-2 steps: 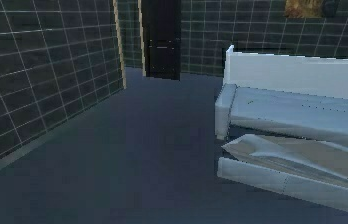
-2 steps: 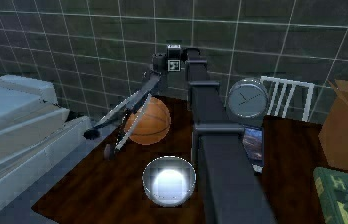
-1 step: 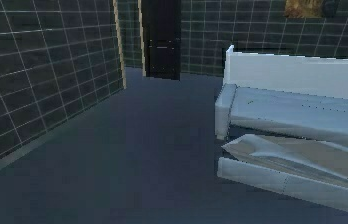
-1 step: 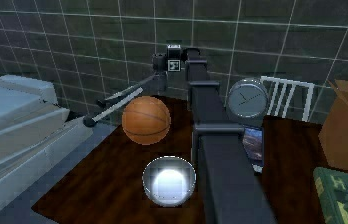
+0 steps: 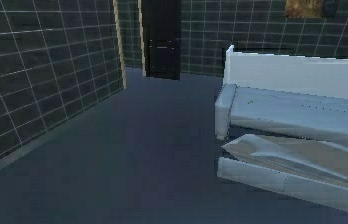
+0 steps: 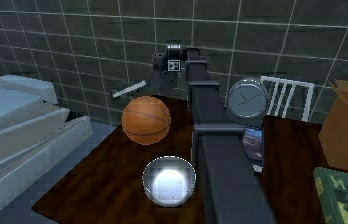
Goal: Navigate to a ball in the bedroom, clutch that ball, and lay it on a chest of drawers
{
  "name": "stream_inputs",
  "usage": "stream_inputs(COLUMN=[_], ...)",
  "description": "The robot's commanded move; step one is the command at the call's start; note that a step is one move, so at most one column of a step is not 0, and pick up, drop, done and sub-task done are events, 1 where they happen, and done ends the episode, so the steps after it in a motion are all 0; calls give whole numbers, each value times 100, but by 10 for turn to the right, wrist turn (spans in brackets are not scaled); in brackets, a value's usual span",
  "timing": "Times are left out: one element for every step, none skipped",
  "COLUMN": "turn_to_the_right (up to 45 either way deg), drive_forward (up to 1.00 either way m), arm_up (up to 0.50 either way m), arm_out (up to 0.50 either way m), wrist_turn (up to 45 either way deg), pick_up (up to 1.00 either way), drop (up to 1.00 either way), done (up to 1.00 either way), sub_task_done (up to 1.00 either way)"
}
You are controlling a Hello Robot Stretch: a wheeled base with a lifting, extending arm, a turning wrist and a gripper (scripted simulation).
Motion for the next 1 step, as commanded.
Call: stream_inputs(turn_to_the_right=[0], drive_forward=[0], arm_up=[0], arm_out=[0], wrist_turn=[180], pick_up=[0], drop=[0], done=[0], sub_task_done=[0])
